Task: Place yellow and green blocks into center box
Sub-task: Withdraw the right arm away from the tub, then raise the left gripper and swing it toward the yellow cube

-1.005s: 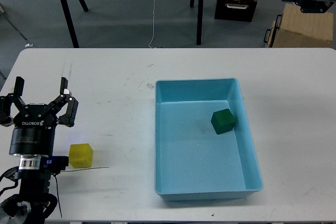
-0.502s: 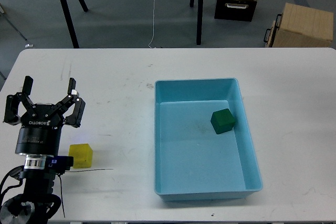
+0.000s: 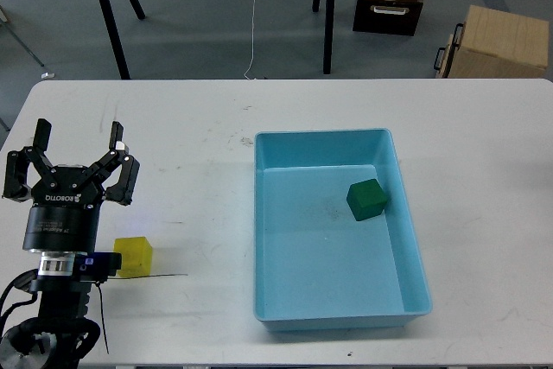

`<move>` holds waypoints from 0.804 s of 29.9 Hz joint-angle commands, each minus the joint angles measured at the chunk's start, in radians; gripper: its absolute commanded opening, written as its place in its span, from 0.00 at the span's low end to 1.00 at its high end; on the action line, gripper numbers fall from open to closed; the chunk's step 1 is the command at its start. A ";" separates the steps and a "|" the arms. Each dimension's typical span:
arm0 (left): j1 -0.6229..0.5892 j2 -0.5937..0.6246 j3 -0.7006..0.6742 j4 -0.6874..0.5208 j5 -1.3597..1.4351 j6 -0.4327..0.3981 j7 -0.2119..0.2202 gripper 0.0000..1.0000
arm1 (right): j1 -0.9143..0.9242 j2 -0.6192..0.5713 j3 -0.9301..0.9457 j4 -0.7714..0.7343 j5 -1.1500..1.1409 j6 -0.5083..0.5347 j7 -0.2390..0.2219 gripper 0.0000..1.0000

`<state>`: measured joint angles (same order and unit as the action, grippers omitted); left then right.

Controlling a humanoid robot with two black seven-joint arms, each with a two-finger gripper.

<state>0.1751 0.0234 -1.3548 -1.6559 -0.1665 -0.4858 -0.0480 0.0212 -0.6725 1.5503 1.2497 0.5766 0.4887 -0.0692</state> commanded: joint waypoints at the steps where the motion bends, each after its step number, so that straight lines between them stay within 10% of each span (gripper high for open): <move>1: 0.007 -0.007 0.000 -0.022 0.001 0.010 0.003 1.00 | -0.197 0.121 0.103 0.123 0.016 0.000 0.002 1.00; 15: 0.012 -0.022 -0.023 -0.036 0.001 -0.003 -0.012 1.00 | -0.374 0.263 0.076 0.214 -0.030 0.000 0.002 1.00; 24: -0.068 0.027 -0.188 0.007 0.021 -0.003 -0.191 1.00 | -0.372 0.134 0.037 0.200 -0.032 0.000 0.002 1.00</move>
<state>0.1398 0.0248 -1.5259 -1.6078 -0.1432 -0.4886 -0.1847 -0.3510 -0.4953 1.6010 1.4450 0.5437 0.4886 -0.0675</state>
